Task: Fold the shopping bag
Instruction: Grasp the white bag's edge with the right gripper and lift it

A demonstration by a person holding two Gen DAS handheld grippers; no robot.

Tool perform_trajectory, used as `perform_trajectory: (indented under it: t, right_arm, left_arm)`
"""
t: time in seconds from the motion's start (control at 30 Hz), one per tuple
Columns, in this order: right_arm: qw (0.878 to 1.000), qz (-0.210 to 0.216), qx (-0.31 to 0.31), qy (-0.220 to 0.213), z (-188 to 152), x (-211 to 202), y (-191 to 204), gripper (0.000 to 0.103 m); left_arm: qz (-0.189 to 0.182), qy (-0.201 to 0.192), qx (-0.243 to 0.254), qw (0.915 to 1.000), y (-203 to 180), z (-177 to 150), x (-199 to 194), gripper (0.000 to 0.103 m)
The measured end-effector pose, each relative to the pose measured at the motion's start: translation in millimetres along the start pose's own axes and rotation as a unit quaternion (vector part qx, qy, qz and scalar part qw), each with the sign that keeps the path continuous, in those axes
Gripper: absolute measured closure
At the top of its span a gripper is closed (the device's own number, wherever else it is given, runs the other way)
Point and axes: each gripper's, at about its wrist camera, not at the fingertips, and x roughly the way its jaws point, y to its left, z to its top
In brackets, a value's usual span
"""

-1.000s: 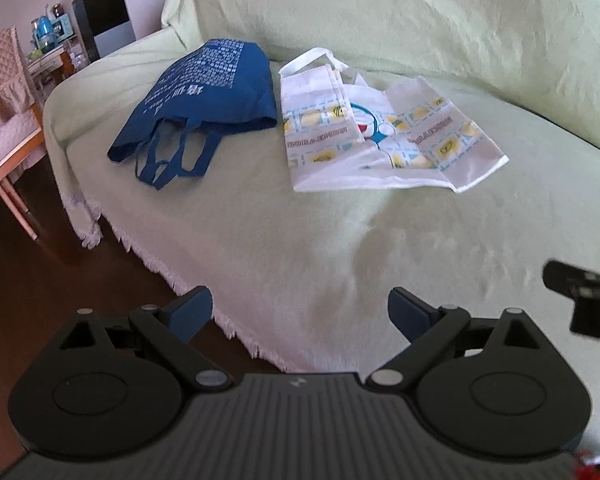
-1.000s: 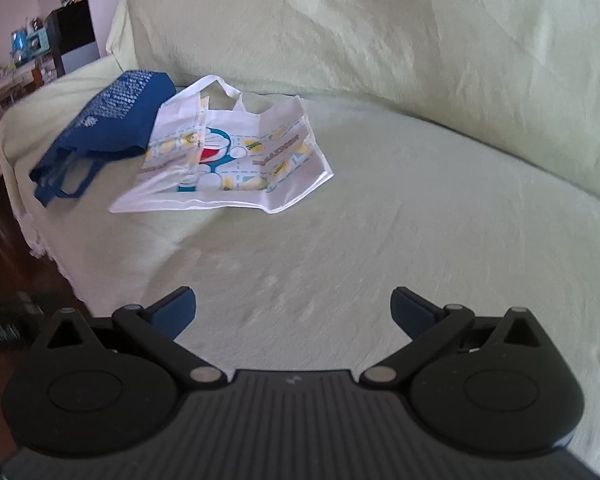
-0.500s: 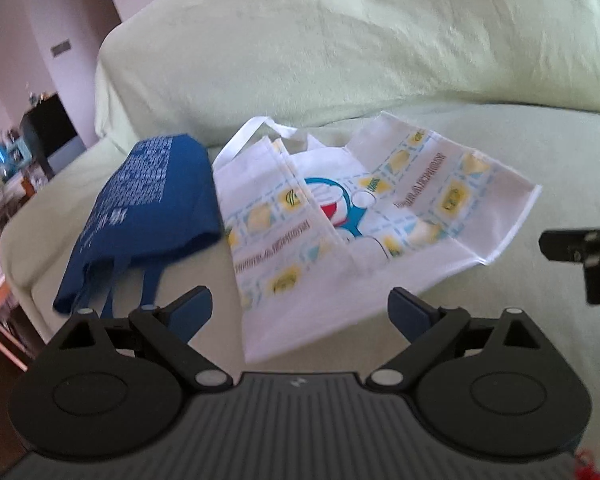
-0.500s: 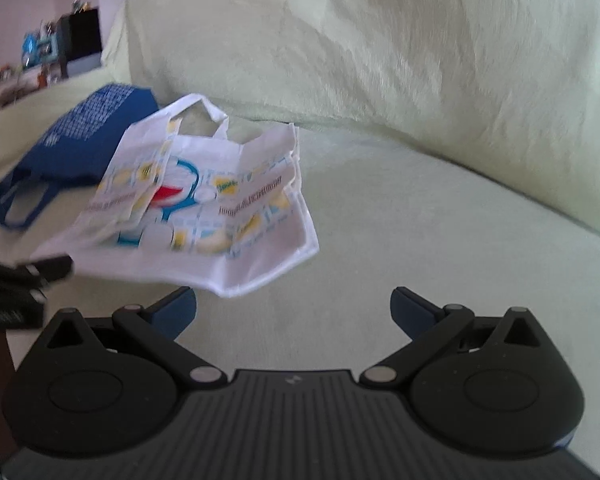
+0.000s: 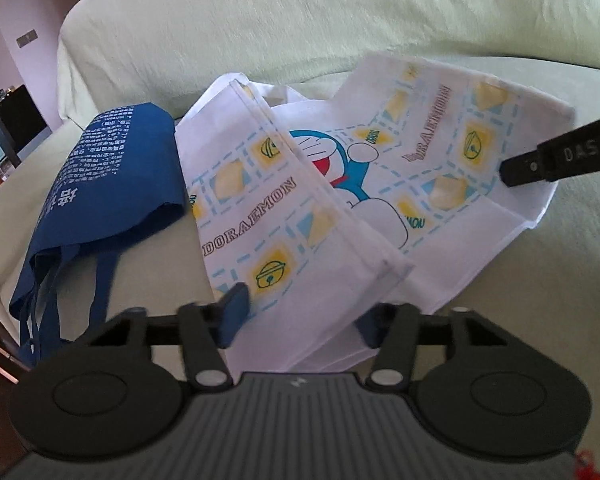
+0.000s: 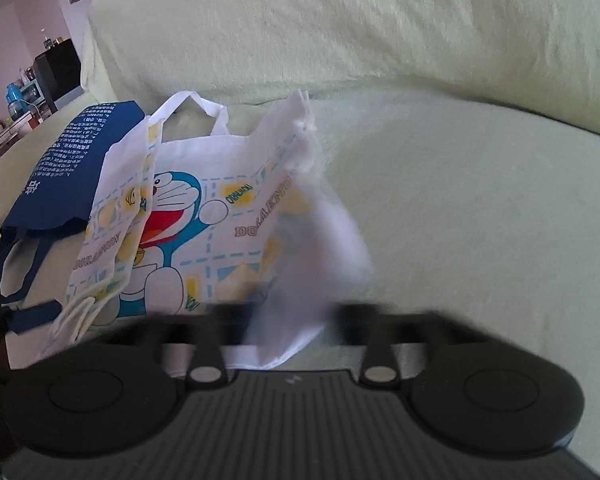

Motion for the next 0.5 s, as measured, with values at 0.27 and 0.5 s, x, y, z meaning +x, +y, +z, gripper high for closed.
perform_trajectory:
  t: [0.27,0.5]
  right_arm:
    - [1.000,-0.001,0.004,0.004,-4.8,-92.2,-23.0,0.100]
    - [0.994,-0.072,0.075,-0.014,-41.9,-219.1,-79.3,0.100]
  left_arm:
    - [-0.117,-0.002,-0.028,0.9927,-22.1,4.0,-80.4,0.064]
    - [-0.244,-0.016,0.004,0.9696,-111.0,-14.7,-160.6,0.051]
